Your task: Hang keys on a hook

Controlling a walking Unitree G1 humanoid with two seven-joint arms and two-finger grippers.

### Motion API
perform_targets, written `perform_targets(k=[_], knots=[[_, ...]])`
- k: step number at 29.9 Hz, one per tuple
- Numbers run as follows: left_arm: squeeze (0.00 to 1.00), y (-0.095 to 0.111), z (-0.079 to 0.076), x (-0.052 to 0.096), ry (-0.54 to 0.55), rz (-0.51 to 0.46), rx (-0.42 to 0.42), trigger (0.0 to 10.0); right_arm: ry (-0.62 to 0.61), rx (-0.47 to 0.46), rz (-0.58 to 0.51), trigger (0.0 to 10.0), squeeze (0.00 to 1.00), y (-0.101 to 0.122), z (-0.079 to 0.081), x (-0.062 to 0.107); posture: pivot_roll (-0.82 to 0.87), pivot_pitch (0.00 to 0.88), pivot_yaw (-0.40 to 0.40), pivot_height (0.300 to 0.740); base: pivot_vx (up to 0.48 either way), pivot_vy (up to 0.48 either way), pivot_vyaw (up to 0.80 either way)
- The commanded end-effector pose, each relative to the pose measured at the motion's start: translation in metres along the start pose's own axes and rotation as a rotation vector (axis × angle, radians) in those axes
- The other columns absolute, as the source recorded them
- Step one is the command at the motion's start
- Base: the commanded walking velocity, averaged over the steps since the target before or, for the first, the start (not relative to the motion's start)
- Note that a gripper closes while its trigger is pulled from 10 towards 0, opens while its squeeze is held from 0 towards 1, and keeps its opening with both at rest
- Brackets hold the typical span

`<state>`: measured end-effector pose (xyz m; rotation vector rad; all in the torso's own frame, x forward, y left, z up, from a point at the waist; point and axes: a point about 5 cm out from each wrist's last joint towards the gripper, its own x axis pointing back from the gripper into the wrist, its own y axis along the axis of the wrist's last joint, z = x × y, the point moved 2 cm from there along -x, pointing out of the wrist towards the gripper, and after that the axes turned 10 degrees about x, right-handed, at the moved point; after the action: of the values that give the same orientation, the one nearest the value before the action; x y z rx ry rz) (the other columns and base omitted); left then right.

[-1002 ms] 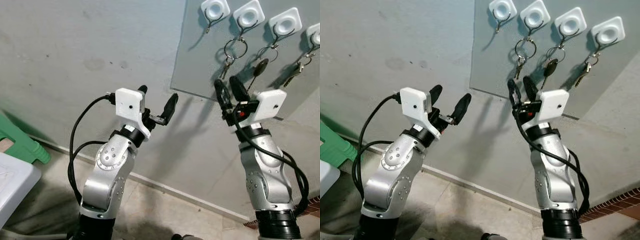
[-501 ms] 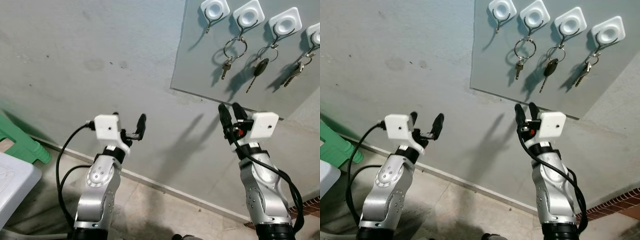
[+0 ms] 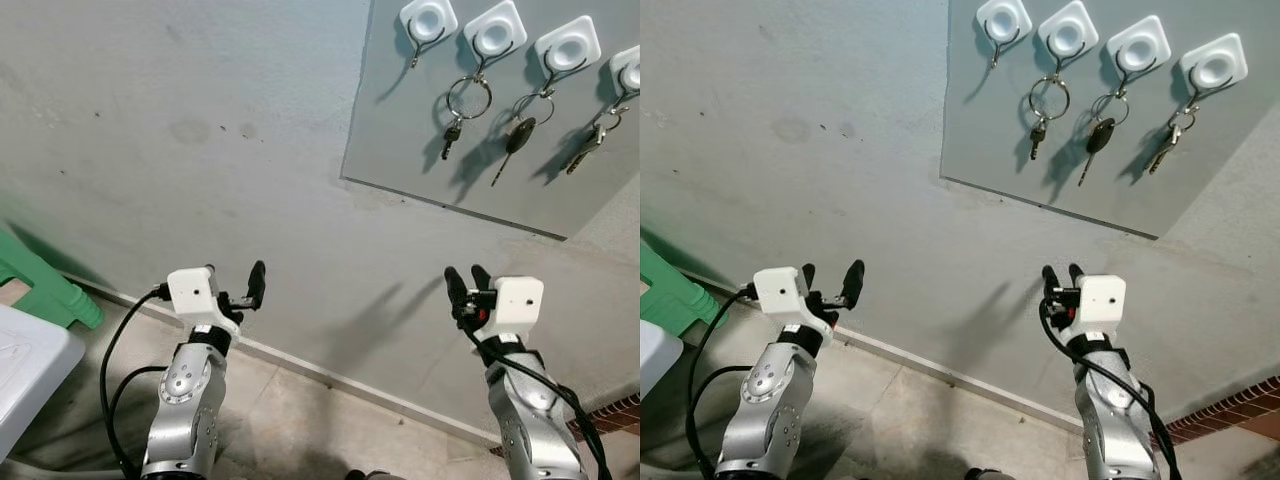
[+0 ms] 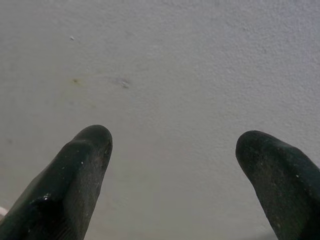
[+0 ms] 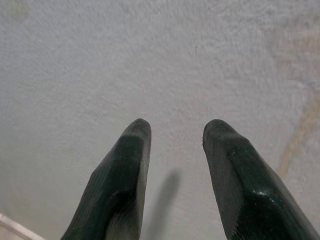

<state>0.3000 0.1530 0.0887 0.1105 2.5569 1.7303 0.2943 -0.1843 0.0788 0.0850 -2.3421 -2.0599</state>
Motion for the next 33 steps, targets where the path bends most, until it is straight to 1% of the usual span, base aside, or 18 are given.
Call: perform_targets(k=[1,8,17,19,24,33], knots=[[0.00,-0.003,0.002,0.000,0.003,0.006,-0.004,10.0,-0.015,0.001,0.001,10.0,0.00,-0.002,-0.002,0.001,-0.01,0.070,-0.028,0.740,0.000,0.000,0.00],[0.00,0.000,0.003,-0.005,-0.019,-0.002,-0.012,10.0,-0.017,-0.021,-0.019,10.0,0.00,-0.002,0.004,-0.001,0.00,0.051,0.009,0.740,0.000,0.000,0.00],[0.00,0.003,0.001,-0.011,-0.043,0.002,-0.018,10.0,-0.036,-0.039,-0.028,10.0,0.00,-0.003,0.006,0.000,-0.01,0.041,0.045,0.740,0.000,0.000,0.00],[0.00,0.004,0.000,-0.012,-0.053,0.000,-0.007,10.0,-0.040,-0.040,-0.027,10.0,0.00,-0.005,0.006,0.002,-0.01,0.041,0.050,0.740,0.000,0.000,0.00],[0.00,0.005,-0.002,-0.013,-0.068,0.006,-0.022,10.0,-0.042,-0.044,-0.027,10.0,0.00,-0.007,0.007,0.004,-0.01,0.051,0.067,0.740,0.000,0.000,0.00],[0.00,0.008,0.000,-0.011,-0.078,0.008,-0.036,10.0,-0.051,-0.055,-0.018,10.0,0.00,-0.011,0.007,0.007,0.00,0.058,0.079,0.740,0.000,0.000,0.00]])
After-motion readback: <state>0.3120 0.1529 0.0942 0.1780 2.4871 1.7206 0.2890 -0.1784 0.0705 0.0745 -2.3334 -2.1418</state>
